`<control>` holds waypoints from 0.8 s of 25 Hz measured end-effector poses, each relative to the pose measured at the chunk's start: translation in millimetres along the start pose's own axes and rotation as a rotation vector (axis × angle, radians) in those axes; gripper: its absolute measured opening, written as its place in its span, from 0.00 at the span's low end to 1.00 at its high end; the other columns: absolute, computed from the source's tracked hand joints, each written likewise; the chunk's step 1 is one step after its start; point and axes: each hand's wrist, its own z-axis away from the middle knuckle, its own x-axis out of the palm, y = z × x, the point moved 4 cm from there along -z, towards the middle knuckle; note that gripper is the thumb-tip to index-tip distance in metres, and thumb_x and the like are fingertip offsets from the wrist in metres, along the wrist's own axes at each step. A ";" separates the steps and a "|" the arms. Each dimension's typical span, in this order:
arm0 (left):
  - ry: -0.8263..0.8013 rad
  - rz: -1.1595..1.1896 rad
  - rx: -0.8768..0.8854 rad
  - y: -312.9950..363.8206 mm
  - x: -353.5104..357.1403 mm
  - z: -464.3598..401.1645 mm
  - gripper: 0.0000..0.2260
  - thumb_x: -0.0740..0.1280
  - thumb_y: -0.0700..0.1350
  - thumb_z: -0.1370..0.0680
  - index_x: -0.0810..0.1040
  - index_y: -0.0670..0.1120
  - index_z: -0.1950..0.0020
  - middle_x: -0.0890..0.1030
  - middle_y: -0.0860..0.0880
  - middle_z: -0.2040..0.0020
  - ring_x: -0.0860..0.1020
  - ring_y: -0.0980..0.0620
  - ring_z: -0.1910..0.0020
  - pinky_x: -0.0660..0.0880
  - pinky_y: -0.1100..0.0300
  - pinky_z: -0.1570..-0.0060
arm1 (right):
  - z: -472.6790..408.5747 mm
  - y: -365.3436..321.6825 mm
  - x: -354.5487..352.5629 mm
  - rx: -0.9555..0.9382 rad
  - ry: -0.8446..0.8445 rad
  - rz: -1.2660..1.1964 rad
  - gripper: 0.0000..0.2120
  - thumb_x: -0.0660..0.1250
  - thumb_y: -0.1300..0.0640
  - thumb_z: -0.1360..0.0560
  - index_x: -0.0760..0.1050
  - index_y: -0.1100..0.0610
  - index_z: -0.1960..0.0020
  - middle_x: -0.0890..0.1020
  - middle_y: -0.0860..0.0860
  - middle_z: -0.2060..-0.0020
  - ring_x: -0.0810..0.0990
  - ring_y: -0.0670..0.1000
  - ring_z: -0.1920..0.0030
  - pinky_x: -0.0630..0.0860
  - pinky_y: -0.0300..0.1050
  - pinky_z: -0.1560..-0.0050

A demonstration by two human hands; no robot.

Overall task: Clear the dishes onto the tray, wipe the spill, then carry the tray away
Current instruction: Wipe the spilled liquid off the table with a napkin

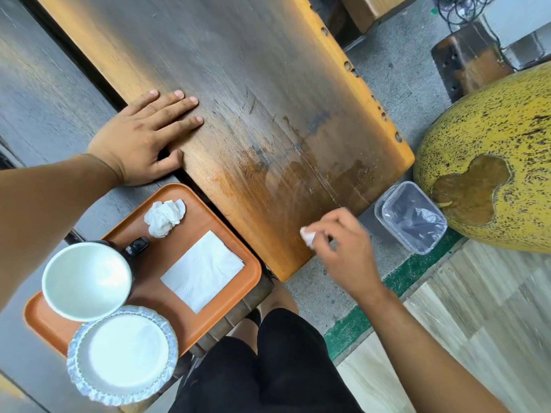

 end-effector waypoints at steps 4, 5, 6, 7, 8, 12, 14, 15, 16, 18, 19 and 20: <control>-0.016 0.005 -0.001 0.3 -0.6 -0.9 0.30 0.56 0.55 0.20 0.66 0.45 0.19 0.62 0.43 0.17 0.61 0.40 0.18 0.57 0.36 0.21 | -44.5 15.2 -26.3 0.111 0.200 0.070 0.10 0.65 0.63 0.23 0.85 0.55 0.50 0.75 0.49 0.53 0.75 0.46 0.57 0.75 0.36 0.55; -0.019 0.007 -0.001 0.5 0.0 -1.0 0.30 0.56 0.55 0.20 0.66 0.45 0.19 0.62 0.43 0.17 0.60 0.40 0.18 0.57 0.35 0.21 | -38.6 14.4 -22.6 0.103 0.153 0.087 0.09 0.66 0.62 0.22 0.85 0.55 0.49 0.74 0.49 0.52 0.74 0.45 0.57 0.73 0.32 0.55; -0.016 0.006 0.000 0.4 0.4 -0.5 0.30 0.56 0.55 0.20 0.66 0.45 0.19 0.62 0.43 0.17 0.61 0.39 0.18 0.58 0.35 0.22 | -25.7 13.8 -15.3 0.106 0.081 0.099 0.09 0.66 0.61 0.21 0.84 0.54 0.48 0.74 0.48 0.52 0.73 0.44 0.56 0.73 0.30 0.55; -0.011 0.002 -0.001 -0.3 0.2 0.1 0.30 0.56 0.55 0.20 0.66 0.45 0.19 0.62 0.43 0.17 0.61 0.39 0.18 0.58 0.35 0.22 | -7.4 12.8 -5.8 0.100 0.000 0.110 0.08 0.67 0.61 0.21 0.84 0.54 0.47 0.73 0.47 0.52 0.73 0.44 0.55 0.74 0.29 0.54; -0.009 -0.001 -0.001 -1.3 -0.1 0.0 0.30 0.56 0.55 0.20 0.66 0.45 0.19 0.62 0.43 0.17 0.61 0.39 0.18 0.58 0.35 0.22 | 13.6 10.8 2.8 0.063 -0.064 0.117 0.08 0.67 0.61 0.21 0.84 0.54 0.47 0.73 0.47 0.52 0.73 0.43 0.55 0.75 0.31 0.55; -0.018 0.005 0.006 0.1 0.9 -1.9 0.31 0.56 0.55 0.20 0.65 0.45 0.19 0.61 0.42 0.17 0.61 0.39 0.18 0.58 0.35 0.22 | 53.4 11.3 4.6 0.014 -0.102 0.001 0.10 0.70 0.65 0.24 0.85 0.53 0.49 0.76 0.48 0.54 0.76 0.45 0.57 0.77 0.35 0.59; -0.015 -0.001 0.002 1.0 1.4 -0.7 0.30 0.56 0.55 0.20 0.66 0.44 0.19 0.62 0.42 0.17 0.61 0.39 0.18 0.57 0.35 0.21 | 22.6 19.1 -24.3 0.204 0.106 -0.019 0.10 0.69 0.63 0.23 0.85 0.52 0.46 0.77 0.49 0.50 0.77 0.43 0.55 0.76 0.29 0.57; -0.018 -0.003 0.002 1.7 1.1 -0.4 0.30 0.55 0.55 0.20 0.66 0.44 0.19 0.62 0.42 0.17 0.61 0.39 0.18 0.57 0.36 0.21 | 1.8 26.3 -41.6 0.273 0.238 0.011 0.10 0.68 0.62 0.22 0.84 0.52 0.45 0.78 0.50 0.49 0.76 0.41 0.56 0.74 0.26 0.56; -0.023 -0.006 0.002 2.2 0.4 -0.5 0.30 0.55 0.55 0.20 0.66 0.44 0.19 0.62 0.42 0.17 0.61 0.39 0.18 0.57 0.36 0.21 | -19.5 37.1 -57.8 0.326 0.350 0.029 0.10 0.67 0.61 0.21 0.84 0.52 0.45 0.78 0.51 0.49 0.76 0.41 0.57 0.74 0.26 0.56; -0.019 -0.006 0.006 3.0 -1.0 -1.3 0.30 0.55 0.54 0.20 0.67 0.44 0.19 0.62 0.42 0.17 0.62 0.39 0.19 0.57 0.36 0.21 | -55.6 55.8 -78.9 0.406 0.514 0.023 0.12 0.65 0.60 0.22 0.85 0.50 0.46 0.78 0.50 0.50 0.78 0.46 0.58 0.77 0.36 0.49; -0.013 -0.002 0.008 3.1 -1.5 -1.1 0.30 0.55 0.54 0.20 0.67 0.44 0.20 0.63 0.42 0.18 0.62 0.38 0.19 0.58 0.36 0.21 | -65.1 62.5 -80.7 0.448 0.535 0.030 0.13 0.63 0.60 0.23 0.85 0.50 0.46 0.77 0.50 0.51 0.79 0.49 0.56 0.78 0.45 0.46; -0.009 0.001 0.009 3.1 -1.9 -0.9 0.30 0.56 0.54 0.20 0.67 0.43 0.20 0.63 0.42 0.18 0.62 0.38 0.19 0.58 0.36 0.21 | -68.4 65.1 -77.4 0.484 0.528 0.044 0.14 0.62 0.59 0.23 0.85 0.50 0.46 0.77 0.51 0.51 0.80 0.51 0.56 0.78 0.50 0.44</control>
